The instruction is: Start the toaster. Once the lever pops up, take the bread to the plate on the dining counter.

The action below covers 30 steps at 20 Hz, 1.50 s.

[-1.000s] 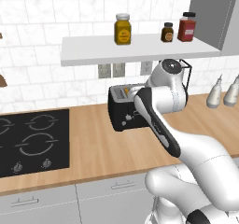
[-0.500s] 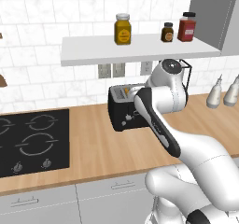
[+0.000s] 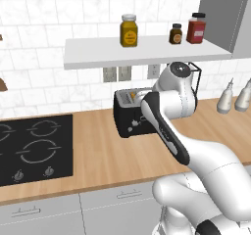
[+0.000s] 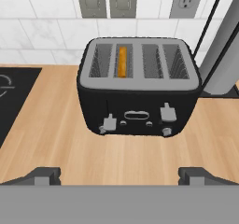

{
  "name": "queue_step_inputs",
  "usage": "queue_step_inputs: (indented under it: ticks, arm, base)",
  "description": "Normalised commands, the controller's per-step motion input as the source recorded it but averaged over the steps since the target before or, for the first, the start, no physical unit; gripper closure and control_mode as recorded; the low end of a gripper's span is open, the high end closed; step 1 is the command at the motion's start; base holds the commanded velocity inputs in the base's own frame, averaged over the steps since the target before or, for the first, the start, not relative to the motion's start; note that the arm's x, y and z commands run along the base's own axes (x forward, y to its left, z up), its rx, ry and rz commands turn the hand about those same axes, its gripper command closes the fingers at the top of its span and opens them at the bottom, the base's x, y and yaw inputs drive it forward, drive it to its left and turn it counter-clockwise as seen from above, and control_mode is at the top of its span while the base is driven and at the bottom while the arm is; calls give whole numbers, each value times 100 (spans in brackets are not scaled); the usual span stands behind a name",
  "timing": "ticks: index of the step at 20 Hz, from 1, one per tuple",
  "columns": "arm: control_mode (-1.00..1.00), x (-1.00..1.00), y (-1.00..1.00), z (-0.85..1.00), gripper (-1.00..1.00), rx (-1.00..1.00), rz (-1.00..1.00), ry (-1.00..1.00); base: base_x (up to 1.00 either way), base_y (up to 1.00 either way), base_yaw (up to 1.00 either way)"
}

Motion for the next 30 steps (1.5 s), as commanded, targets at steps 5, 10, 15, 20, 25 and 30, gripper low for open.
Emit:
queue_step_inputs:
  ticks: [5,10,15,20,25,30]
  arm:
    - [-100,0,0,0,-100,0,0,0]
    - [-100,0,0,0,-100,0,0,0]
    - [-100,0,0,0,-100,0,0,0]
    - [-100,0,0,0,-100,0,0,0]
    - [-100,0,0,0,-100,0,0,0]
    - [-100,0,0,0,-100,0,0,0]
  base:
    - [0,0,0]
    - [0,0,0]
    - [0,0,0]
    - [0,0,0]
    - [0,0,0]
    - [0,0,0]
